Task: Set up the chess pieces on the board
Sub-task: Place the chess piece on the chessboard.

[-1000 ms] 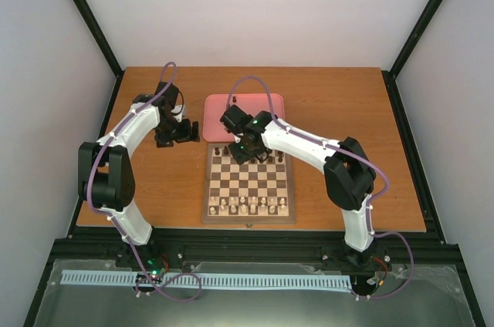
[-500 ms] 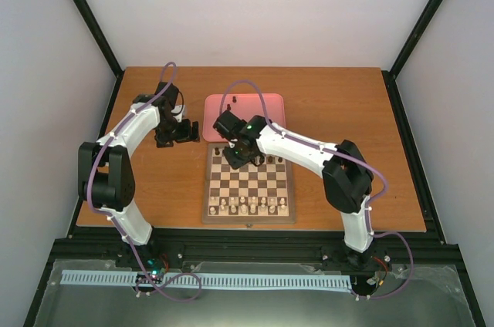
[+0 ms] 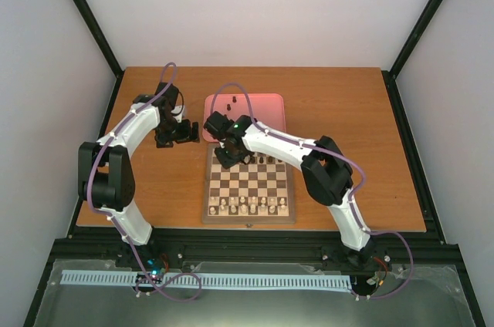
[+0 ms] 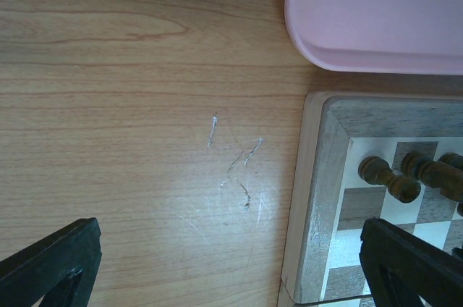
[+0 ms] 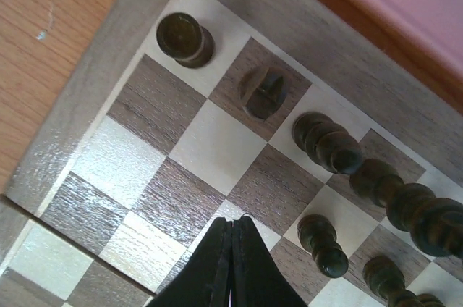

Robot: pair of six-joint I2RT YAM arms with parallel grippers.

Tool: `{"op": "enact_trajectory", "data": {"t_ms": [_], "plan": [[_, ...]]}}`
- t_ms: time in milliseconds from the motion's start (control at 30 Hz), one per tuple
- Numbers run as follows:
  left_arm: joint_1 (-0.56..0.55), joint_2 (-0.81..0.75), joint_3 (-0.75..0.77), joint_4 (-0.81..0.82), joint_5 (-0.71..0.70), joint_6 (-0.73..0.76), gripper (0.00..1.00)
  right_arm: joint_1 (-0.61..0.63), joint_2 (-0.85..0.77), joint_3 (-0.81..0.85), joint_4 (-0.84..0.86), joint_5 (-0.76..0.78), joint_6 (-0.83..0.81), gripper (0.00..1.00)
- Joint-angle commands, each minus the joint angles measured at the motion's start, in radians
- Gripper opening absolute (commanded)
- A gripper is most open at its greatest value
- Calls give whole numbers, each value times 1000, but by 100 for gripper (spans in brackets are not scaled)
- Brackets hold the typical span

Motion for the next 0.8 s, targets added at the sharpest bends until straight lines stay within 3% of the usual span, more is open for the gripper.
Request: {"op": "enact_trajectory", "data": {"t_ms": [0,767], "plan": [[-4,-19,3,3,-1,11,100,-4,16,16,-18,-3,16,3],[-4,14,19,5,0,12,100,-55,61,1,-26,10,10,3]]}}
